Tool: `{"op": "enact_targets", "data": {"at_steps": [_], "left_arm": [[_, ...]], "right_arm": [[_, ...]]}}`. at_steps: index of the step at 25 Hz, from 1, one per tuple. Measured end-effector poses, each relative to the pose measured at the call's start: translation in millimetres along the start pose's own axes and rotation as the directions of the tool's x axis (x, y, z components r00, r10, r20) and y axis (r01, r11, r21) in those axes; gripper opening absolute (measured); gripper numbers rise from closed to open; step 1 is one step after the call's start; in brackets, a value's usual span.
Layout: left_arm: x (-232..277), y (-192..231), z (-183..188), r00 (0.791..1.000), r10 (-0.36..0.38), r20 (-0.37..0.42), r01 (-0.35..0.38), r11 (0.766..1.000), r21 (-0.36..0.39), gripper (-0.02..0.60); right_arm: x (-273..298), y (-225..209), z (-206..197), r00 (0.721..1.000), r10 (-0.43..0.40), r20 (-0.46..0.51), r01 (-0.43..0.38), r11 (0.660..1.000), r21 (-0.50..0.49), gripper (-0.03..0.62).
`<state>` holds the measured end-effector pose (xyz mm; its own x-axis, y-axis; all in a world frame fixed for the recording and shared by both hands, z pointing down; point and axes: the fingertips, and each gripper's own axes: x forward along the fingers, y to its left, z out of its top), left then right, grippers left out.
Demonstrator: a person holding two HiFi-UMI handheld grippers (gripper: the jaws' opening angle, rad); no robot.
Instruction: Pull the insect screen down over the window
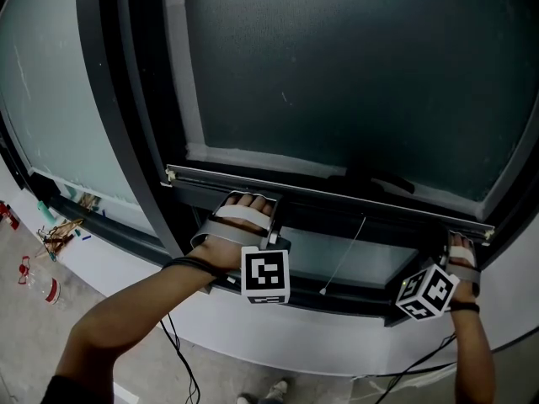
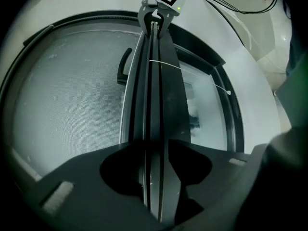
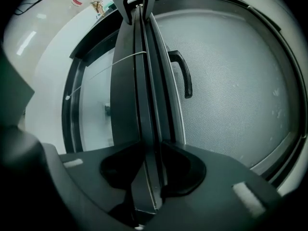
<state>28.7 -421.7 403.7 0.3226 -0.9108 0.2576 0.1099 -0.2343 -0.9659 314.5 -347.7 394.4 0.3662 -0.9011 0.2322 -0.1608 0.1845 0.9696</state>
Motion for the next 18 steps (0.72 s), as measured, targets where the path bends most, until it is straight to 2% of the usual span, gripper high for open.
{"op": "enact_targets", "data": {"at_steps": [8, 13, 18], "left_arm": [[-5.0, -1.6, -1.9, 1.000, 0.009, 0.008, -0.009, 1.000, 0.019, 0.196], [-13.5, -1.1, 8.6, 0.997, -0.033, 0.071, 0.039, 0.996, -0.076, 0.199], [-14.0, -0.8, 1.4, 0.999, -0.031, 0.043, 0.033, 0.998, -0.058, 0.199]], "right_arm": [[-3.7, 0.8, 0.4, 1.000, 0.010, -0.004, -0.010, 1.000, 0.005, 0.132], [-2.9, 1.9, 0.8, 1.000, 0.015, 0.007, -0.016, 0.999, 0.028, 0.144], [-4.3, -0.3, 0.6, 1.000, 0.025, 0.011, -0.025, 0.998, 0.050, 0.144]]}}
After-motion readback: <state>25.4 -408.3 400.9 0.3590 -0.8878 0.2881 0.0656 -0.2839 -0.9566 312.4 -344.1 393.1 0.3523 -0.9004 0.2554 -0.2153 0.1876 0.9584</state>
